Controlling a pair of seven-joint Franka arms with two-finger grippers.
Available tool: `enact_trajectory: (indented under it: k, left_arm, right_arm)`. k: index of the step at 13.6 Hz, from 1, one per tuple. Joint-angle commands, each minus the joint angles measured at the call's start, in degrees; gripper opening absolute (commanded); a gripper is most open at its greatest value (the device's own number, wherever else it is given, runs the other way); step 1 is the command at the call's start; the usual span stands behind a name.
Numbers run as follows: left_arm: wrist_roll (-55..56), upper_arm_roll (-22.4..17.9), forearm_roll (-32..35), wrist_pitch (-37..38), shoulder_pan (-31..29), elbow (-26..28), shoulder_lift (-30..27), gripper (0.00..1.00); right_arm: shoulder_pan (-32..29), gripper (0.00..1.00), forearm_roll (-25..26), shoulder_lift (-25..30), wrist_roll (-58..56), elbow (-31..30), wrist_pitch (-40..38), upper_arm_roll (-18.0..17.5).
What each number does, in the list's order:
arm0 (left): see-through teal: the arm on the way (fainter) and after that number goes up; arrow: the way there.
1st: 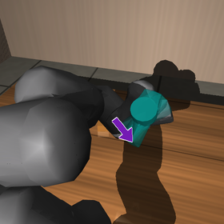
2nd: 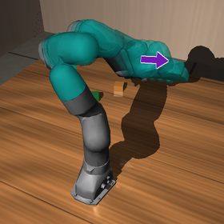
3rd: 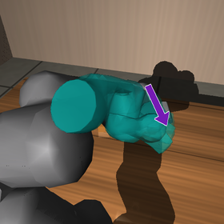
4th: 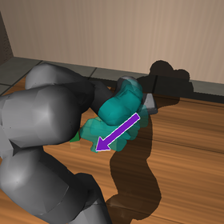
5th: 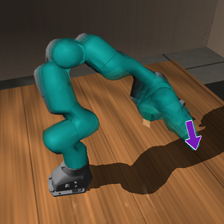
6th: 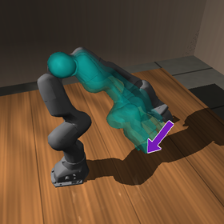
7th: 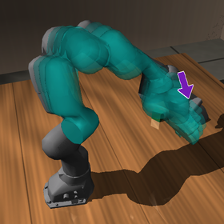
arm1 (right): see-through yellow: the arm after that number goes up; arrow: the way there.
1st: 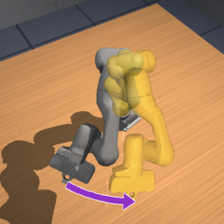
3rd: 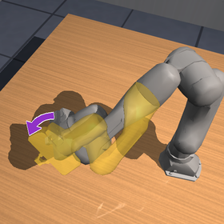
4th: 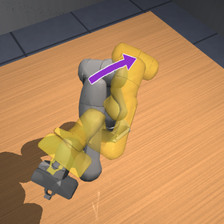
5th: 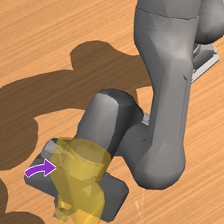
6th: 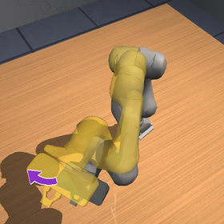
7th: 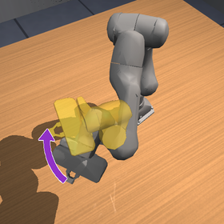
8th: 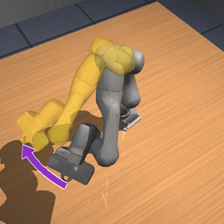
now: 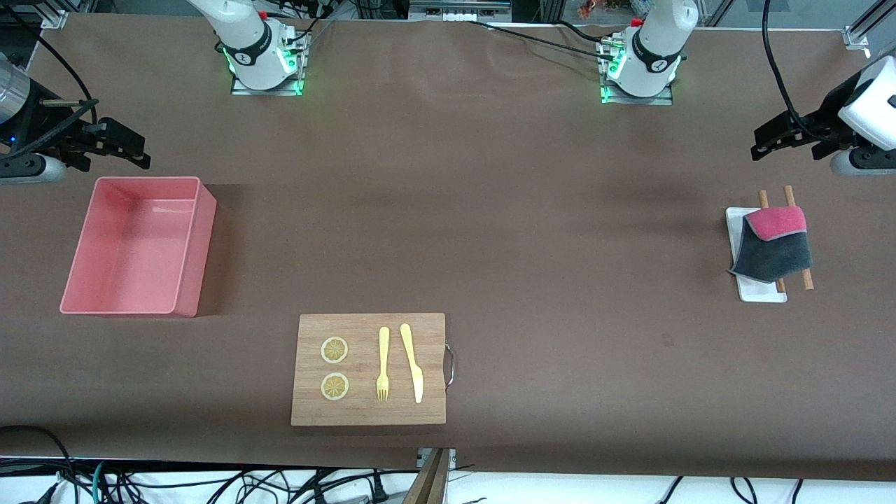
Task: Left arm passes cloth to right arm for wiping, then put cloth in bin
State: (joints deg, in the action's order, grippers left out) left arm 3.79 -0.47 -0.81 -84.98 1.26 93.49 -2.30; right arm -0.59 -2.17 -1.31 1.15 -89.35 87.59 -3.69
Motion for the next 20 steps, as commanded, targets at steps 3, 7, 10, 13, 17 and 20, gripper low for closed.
enact_trajectory:
  k: [3,7,10,13,17,20]
  left_arm:
    - [-2.29,-0.76,-1.48,-0.63,0.32,-0.50,0.19,1.00]
    - [-2.12,-1.03,-0.86,-0.28,0.15,-0.68,1.07,1.00]
    - [-2.20,-1.29,-0.77,2.54,-4.58,-0.76,3.87,1.00]
    - [-2.55,-1.73,-0.77,2.36,-12.65,-7.87,12.90,1.00]
    - [-21.14,-1.64,-1.82,-2.61,-23.56,-15.26,24.25,1.00]
    - [-35.72,-1.55,-1.65,-13.07,-28.14,-15.00,28.92,1.00]
  right_arm:
    - [-0.55,1.00,-1.17,0.25,0.08,0.58,-1.02,-0.18]
    - [-0.64,1.00,-1.17,0.25,0.08,0.58,-1.02,-0.18]
    - [-0.64,1.00,-1.17,0.25,0.08,0.58,-1.10,-0.18]
    - [-0.64,0.99,-1.17,0.25,0.08,0.58,-1.10,0.26]
    - [-0.64,0.99,-1.17,0.16,0.08,0.58,-1.10,0.26]
    - [-0.64,0.99,-1.17,0.16,0.08,0.58,-1.10,0.26]
